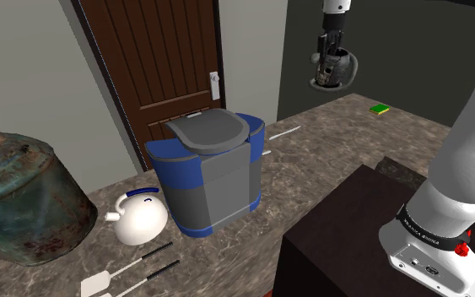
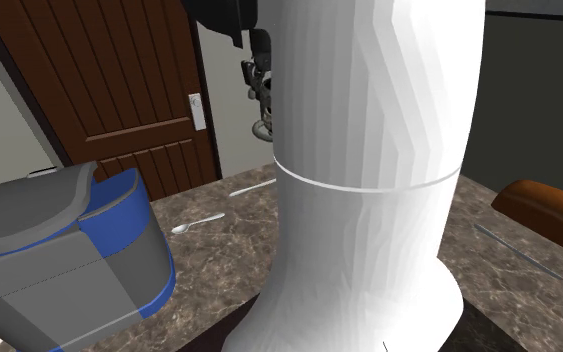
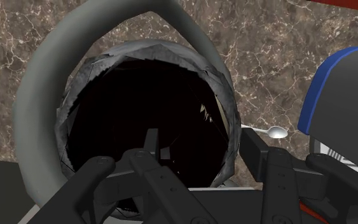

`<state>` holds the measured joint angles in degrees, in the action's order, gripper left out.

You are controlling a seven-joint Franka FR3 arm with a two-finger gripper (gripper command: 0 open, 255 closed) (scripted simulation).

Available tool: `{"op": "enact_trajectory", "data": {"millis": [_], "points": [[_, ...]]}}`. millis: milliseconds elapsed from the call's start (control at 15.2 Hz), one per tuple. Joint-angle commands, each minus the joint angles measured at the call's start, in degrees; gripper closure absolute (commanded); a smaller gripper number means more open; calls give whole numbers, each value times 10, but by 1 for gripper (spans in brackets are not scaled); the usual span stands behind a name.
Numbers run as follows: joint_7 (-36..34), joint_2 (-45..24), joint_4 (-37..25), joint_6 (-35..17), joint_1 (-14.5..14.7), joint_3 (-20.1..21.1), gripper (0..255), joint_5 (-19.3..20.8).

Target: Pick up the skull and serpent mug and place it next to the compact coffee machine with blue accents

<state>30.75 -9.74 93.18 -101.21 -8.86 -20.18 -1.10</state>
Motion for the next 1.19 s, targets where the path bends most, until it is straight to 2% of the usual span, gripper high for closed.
{"op": "enact_trajectory", "data": {"millis": [0, 1122], "points": [[1, 0, -17, 16, -1, -1, 255, 0], [10, -30, -189, 159, -12, -4, 255, -11]]}}
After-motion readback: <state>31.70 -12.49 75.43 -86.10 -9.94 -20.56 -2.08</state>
